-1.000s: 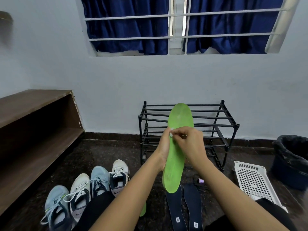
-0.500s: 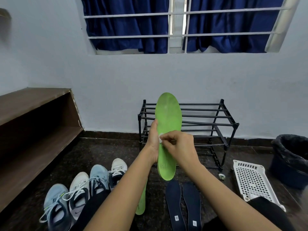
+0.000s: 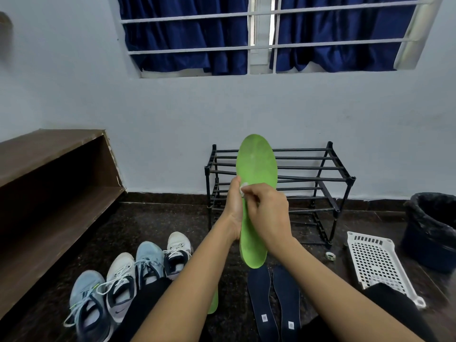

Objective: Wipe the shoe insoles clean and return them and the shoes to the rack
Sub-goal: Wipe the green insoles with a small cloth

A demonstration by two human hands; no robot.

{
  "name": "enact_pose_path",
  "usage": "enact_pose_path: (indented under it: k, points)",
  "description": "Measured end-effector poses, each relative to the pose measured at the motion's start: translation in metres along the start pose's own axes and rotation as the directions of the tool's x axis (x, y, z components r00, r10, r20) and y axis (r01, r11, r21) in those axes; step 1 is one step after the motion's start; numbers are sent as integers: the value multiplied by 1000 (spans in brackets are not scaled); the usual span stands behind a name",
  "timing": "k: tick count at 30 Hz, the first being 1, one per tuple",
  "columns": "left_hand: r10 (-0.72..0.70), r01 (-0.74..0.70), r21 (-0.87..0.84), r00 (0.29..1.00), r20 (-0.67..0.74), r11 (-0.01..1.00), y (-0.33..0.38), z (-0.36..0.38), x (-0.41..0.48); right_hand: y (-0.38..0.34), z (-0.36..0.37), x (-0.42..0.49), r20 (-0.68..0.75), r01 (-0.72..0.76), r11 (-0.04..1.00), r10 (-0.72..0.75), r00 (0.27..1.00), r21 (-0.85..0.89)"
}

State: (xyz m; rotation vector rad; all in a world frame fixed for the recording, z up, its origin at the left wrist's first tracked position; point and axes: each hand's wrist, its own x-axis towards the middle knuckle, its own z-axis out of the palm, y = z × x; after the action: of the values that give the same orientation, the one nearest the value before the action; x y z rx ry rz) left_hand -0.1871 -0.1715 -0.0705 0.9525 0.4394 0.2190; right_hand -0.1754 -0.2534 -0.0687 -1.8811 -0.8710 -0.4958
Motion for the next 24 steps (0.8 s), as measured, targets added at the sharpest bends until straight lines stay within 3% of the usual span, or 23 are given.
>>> enact_pose_path:
  k: [6,11,17,24]
  points:
    - [17,-19,-29,998,-53,999,7,-5,2,-3,2,-5,66,-49,998,47,997,28]
    - [48,-50,-56,998,-40,997,1,-4,6,2,-2,4,98,18,1000,-16,995,-15]
    - [13,-14,13,998,55,1000,-4,7,1,10,-10,15,7,4,999,-4,1000,-38]
    - [83,-84,-12,996,-20,996,11,-4,0,-2,-3,-5,26,75,997,-75,997,1]
